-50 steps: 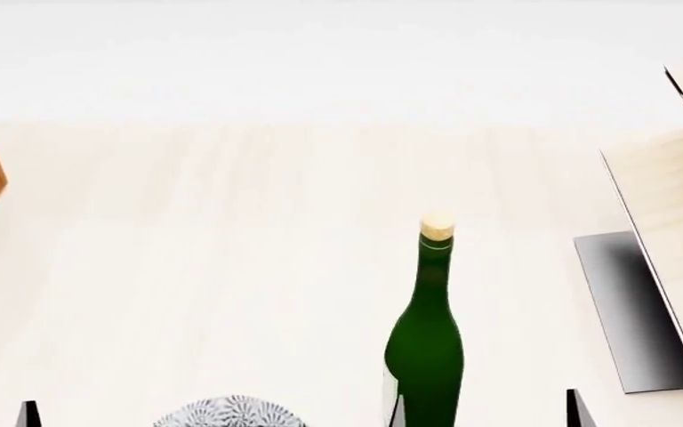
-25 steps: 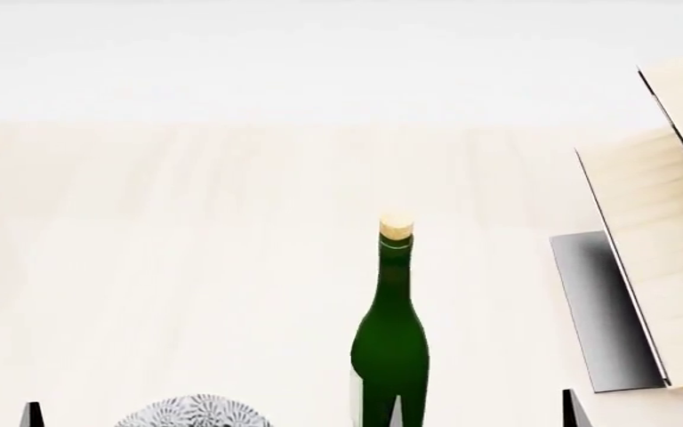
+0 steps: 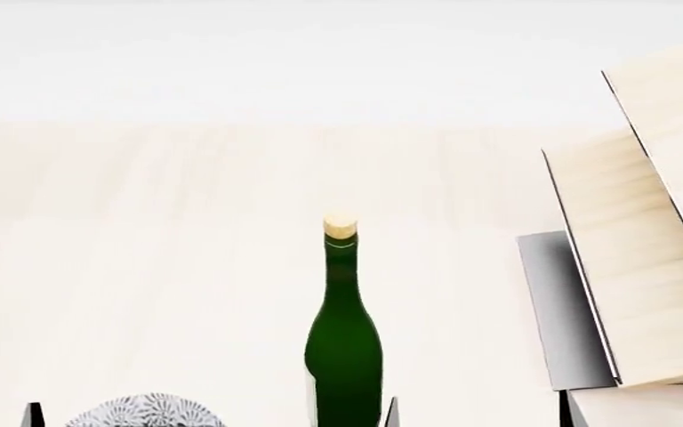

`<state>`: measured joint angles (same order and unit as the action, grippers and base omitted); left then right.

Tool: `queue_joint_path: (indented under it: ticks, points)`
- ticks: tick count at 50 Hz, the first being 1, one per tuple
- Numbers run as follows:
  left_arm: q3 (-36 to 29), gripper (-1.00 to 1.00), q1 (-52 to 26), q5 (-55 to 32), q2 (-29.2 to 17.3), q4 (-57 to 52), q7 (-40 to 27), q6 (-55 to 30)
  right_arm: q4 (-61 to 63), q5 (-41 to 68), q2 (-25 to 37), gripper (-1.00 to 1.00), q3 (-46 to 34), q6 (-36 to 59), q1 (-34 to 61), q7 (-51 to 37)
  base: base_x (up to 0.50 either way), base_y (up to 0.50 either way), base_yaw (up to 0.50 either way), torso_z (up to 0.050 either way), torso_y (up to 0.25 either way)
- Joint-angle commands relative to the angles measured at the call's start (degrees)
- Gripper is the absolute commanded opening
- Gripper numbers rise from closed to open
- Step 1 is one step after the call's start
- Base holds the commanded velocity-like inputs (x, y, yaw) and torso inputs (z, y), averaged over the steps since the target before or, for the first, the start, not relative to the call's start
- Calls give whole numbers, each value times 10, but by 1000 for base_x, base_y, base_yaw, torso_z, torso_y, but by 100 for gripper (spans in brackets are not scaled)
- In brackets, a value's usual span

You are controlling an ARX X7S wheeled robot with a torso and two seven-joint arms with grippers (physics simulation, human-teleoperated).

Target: Put the wine bottle on the wine rack.

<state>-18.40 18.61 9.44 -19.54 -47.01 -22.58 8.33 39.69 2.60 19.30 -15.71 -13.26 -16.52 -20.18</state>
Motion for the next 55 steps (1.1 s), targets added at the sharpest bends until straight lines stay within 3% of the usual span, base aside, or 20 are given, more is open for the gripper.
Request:
queue_joint_path:
  ticks: [1, 55]
  points:
    - [-1, 100, -1, -1, -2, 0, -2, -1, -1, -2, 2, 100, -3, 0, 1, -3, 0, -176, 0, 0, 0]
    - [-9, 100, -7, -2, -11, -7, -11, -10, -5, -6, 11, 100, -15, 2, 7, -12, 0, -174, 0, 0, 0]
